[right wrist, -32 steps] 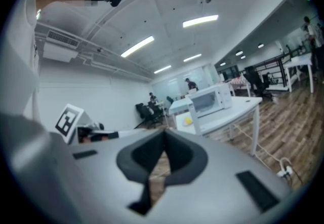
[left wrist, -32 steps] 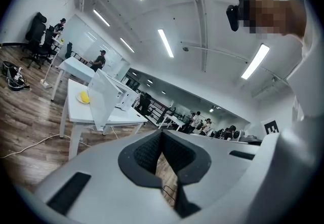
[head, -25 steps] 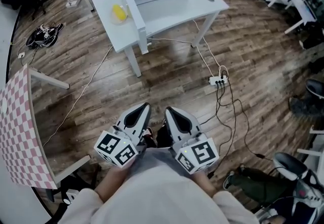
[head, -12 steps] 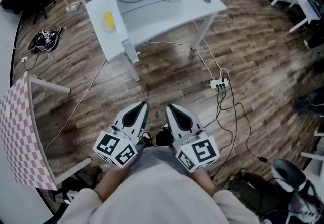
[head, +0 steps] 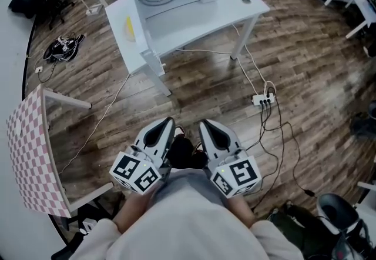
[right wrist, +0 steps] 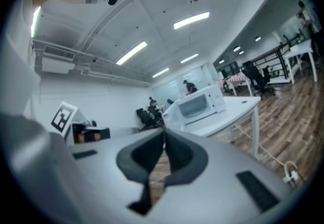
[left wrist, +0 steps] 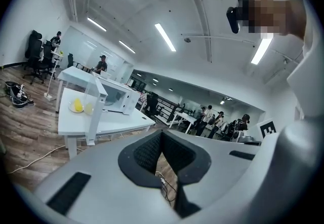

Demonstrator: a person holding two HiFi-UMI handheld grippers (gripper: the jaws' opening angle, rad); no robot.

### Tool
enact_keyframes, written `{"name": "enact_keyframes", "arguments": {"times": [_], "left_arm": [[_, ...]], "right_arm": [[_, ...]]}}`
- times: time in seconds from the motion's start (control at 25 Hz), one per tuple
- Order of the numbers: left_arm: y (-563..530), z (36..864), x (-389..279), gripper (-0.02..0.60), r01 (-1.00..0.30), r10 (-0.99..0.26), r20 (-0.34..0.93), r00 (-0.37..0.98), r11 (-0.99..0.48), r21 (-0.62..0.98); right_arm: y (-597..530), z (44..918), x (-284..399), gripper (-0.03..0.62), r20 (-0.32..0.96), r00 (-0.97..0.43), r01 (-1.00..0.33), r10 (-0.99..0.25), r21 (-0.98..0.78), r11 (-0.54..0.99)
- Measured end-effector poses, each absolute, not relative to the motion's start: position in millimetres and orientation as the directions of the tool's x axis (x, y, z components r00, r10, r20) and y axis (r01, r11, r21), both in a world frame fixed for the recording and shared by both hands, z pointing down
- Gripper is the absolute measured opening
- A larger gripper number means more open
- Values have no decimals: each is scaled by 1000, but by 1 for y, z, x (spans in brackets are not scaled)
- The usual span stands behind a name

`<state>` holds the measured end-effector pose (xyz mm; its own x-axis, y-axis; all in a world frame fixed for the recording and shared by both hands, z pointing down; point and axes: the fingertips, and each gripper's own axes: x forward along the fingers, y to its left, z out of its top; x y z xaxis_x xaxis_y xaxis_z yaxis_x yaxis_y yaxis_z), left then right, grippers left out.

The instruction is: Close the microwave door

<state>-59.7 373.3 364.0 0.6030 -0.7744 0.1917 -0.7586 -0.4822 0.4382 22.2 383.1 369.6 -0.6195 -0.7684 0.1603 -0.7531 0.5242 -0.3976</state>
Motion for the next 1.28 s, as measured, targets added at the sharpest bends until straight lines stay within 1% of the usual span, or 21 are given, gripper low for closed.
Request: {"name": "enact_keyframes", "arguments": {"times": [0.28,0.6,0.88,1.04,1.28], "left_arm": [[345,366,-79,14,-773,-804,180,566,-442,455],[295,370,-104,14,-789,-823,180,538,-417,450],[250,375,-129,14,-813,-849,198,490,-363,455],[227,379,-138,14,-813,-852,198,484,-355,462],[197,373,-161,14,-823,-870,197,452,-322,468]], "right_arm": [[362,379,18,23,184,-626,-754,-758,-393,527],[307,377,5,23,199,-642,-749,-740,-367,551],[253,380,-23,23,215,-702,-701,-679,-376,606],[223,385,-39,23,228,-729,-676,-645,-380,631],[183,386,-57,23,251,-750,-659,-612,-375,653]]}}
